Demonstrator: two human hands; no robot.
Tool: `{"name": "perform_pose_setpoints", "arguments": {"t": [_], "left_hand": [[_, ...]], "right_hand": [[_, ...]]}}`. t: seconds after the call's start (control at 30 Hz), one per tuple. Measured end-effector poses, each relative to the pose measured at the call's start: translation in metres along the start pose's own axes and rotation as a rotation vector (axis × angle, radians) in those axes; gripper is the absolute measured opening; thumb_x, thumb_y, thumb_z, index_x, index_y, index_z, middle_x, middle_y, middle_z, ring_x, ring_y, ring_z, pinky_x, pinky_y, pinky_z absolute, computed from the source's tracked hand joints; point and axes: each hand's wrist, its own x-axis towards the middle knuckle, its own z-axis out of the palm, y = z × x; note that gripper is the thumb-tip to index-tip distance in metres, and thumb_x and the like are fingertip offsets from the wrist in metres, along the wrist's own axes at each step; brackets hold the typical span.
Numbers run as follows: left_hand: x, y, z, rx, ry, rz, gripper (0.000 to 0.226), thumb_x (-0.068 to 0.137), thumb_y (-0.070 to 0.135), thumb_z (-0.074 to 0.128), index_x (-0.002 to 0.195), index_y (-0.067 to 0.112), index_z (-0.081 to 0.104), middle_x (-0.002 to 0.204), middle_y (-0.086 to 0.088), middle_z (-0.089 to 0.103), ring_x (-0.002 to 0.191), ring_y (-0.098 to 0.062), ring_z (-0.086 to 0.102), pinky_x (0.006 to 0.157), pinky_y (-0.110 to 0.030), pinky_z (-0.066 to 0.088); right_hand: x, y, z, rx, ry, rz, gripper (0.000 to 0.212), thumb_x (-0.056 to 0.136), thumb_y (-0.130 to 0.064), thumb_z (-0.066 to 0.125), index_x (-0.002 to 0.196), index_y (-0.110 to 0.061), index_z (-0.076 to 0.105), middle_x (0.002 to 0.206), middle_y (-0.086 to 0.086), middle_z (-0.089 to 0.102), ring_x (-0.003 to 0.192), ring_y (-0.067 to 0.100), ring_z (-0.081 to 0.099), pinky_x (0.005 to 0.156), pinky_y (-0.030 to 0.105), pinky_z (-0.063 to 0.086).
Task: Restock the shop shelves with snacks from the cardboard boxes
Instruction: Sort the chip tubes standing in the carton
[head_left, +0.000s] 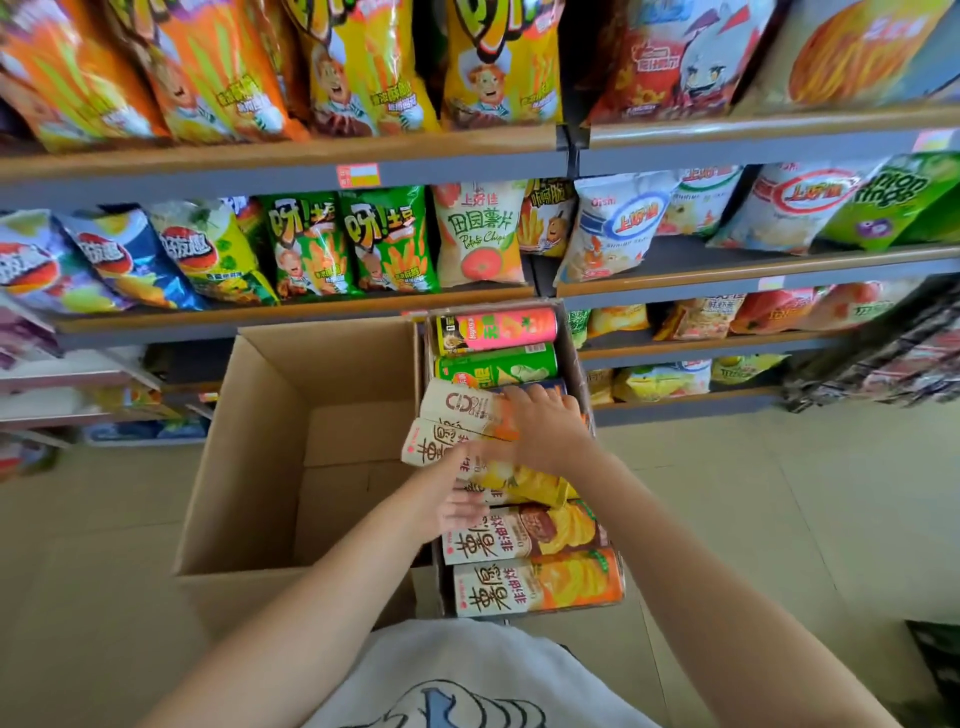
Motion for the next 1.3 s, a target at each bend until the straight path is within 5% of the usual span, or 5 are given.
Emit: {"name": "perform_pose_setpoints", "arguments": {"t": [0.13, 0.4, 0.8, 1.17, 1.3], "left_hand": [[0.006, -0.003, 0.010, -0.159, -0.038, 0.025, 0.068, 0.092, 0.036, 0.069, 0.141, 0.000, 0.039, 0.117, -0.028, 0.062, 0.105, -0.038, 0.066, 0.089, -0.044, 0.057], [0.012, -0.005, 0.014, -0.331, -0.058, 0.152, 0.048, 0.091, 0.032, 0.070, 0.131, 0.012, 0.052, 0.119, -0.020, 0.064, 0.106, -0.037, 0.064, 0.085, -0.049, 0.056], [-0.155, 0.177, -0.017, -0.019, -0.075, 0.902, 0.054, 0.076, 0.050, 0.074, 0.124, 0.040, 0.052, 0.109, 0.008, 0.073, 0.103, -0.015, 0.070, 0.089, -0.040, 0.055], [-0.253, 0.286, -0.097, 0.015, 0.053, 1.296, 0.045, 0.071, 0.031, 0.085, 0.112, 0.028, 0.065, 0.101, 0.003, 0.076, 0.096, -0.016, 0.073, 0.091, -0.043, 0.056], [-0.270, 0.338, -0.134, -0.031, 0.212, 1.451, 0.040, 0.071, 0.027, 0.086, 0.101, 0.036, 0.061, 0.097, 0.011, 0.075, 0.089, -0.005, 0.071, 0.080, -0.031, 0.056]], "right_hand": [[0.014, 0.020, -0.007, 0.116, -0.047, 0.073, 0.079, 0.089, -0.075, 0.043, 0.140, -0.015, 0.045, 0.131, 0.009, 0.061, 0.120, 0.030, 0.057, 0.102, 0.044, 0.043], [0.015, 0.030, -0.012, 0.456, -0.070, 0.108, 0.081, 0.077, -0.065, 0.072, 0.129, -0.011, 0.042, 0.121, 0.005, 0.059, 0.102, 0.021, 0.058, 0.079, 0.034, 0.050], [-0.013, -0.064, -0.179, 1.553, 0.093, -0.263, 0.043, 0.096, -0.047, 0.047, 0.134, -0.028, 0.054, 0.125, 0.006, 0.069, 0.118, 0.026, 0.065, 0.101, 0.049, 0.050], [-0.011, -0.192, -0.312, 1.352, 0.381, -0.517, 0.039, 0.085, -0.038, 0.075, 0.113, -0.012, 0.068, 0.110, 0.007, 0.075, 0.104, 0.023, 0.072, 0.096, 0.047, 0.054], [0.023, -0.246, -0.358, 1.284, 0.607, -0.517, 0.078, 0.062, -0.055, 0.085, 0.122, -0.012, 0.061, 0.114, 0.008, 0.073, 0.105, 0.023, 0.071, 0.094, 0.050, 0.056]]}}
